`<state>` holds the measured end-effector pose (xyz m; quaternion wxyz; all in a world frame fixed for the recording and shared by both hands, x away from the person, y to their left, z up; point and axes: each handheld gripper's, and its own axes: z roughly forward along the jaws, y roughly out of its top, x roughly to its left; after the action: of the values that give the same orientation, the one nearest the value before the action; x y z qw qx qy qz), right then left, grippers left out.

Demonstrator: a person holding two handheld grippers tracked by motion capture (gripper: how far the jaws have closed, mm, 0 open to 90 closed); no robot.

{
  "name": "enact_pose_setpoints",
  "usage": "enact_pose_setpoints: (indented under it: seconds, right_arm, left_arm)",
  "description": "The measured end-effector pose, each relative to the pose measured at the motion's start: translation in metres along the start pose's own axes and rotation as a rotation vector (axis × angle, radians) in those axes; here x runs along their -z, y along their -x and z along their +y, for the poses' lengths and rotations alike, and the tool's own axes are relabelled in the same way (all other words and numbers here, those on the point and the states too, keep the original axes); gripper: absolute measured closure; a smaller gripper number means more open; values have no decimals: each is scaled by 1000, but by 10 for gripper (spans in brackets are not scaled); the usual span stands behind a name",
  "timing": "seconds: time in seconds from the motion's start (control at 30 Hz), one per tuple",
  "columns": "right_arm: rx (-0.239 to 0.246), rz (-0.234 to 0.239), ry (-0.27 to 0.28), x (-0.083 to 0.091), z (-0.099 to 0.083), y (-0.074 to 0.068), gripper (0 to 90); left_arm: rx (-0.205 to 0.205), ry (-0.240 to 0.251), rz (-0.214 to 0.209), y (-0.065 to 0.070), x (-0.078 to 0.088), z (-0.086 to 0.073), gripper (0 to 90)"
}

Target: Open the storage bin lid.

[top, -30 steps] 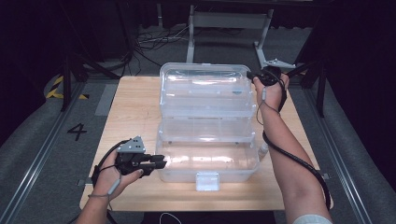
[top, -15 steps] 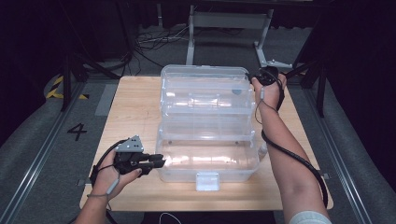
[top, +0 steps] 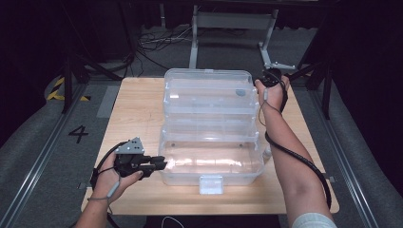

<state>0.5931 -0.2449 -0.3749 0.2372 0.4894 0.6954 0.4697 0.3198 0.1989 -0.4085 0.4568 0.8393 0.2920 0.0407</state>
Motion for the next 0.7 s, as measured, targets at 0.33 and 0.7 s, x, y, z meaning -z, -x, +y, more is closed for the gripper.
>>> enact_pose_setpoints:
  seconds: [0.33, 0.7]
  right_arm:
    - [-4, -5, -21, -6, -3, 1, 838]
    - [9, 0, -57, -10, -3, 8, 896]
  left_arm:
    - [3, -1, 3, -1, 1, 0, 739]
    - [4, -3, 4, -1, 0, 0, 739]
